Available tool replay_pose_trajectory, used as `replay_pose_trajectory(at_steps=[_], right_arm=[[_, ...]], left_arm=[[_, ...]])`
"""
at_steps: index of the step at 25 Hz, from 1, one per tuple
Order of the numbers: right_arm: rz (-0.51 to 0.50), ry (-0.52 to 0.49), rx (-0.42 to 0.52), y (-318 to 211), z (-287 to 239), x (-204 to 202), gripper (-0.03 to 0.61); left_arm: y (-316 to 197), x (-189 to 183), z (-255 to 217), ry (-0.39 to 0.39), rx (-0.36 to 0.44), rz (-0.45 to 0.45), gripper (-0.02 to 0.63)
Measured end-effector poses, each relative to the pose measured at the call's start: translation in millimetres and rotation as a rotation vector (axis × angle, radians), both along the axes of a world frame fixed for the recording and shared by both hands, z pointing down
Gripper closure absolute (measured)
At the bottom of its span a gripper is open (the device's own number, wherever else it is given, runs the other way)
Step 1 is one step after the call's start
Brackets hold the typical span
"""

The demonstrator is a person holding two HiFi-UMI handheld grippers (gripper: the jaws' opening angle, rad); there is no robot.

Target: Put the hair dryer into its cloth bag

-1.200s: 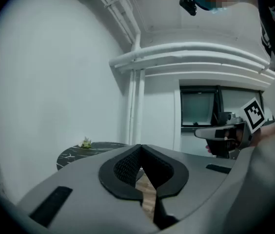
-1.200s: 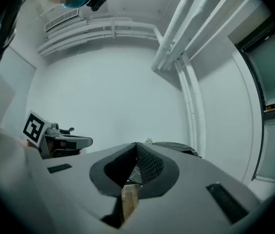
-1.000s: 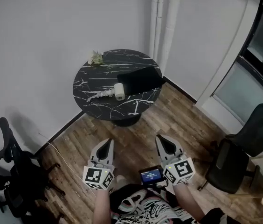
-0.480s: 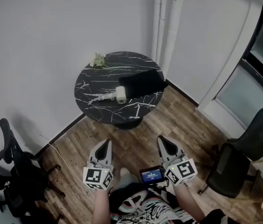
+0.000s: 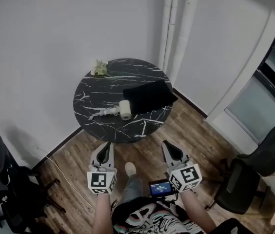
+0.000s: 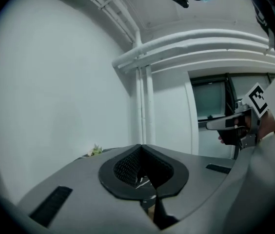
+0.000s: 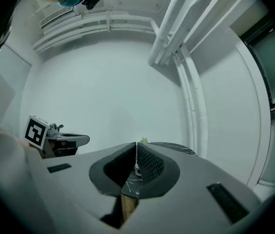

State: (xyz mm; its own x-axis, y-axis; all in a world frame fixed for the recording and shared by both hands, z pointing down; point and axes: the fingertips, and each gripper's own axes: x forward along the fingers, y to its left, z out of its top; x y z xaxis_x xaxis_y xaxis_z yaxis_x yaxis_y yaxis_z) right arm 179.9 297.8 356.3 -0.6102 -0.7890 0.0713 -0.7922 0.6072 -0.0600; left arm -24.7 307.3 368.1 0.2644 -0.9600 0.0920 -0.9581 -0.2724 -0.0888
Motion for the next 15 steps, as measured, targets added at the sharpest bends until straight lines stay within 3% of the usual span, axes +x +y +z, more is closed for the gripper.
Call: replay_pose_trajectory(at_steps=[4, 15], right_arm=[[-0.001, 0.015, -0.027, -46.0, 10.7, -18.0, 0.558], [0.07, 0.057, -0.136, -192.4, 36.4, -77.2, 0.558]], left_arm=[[-48.4, -12.4, 13.2, 0.041, -0.013, 0.032, 0.611], [-200.6, -65.2, 41.4, 0.022, -0.083, 0.119, 0.611]])
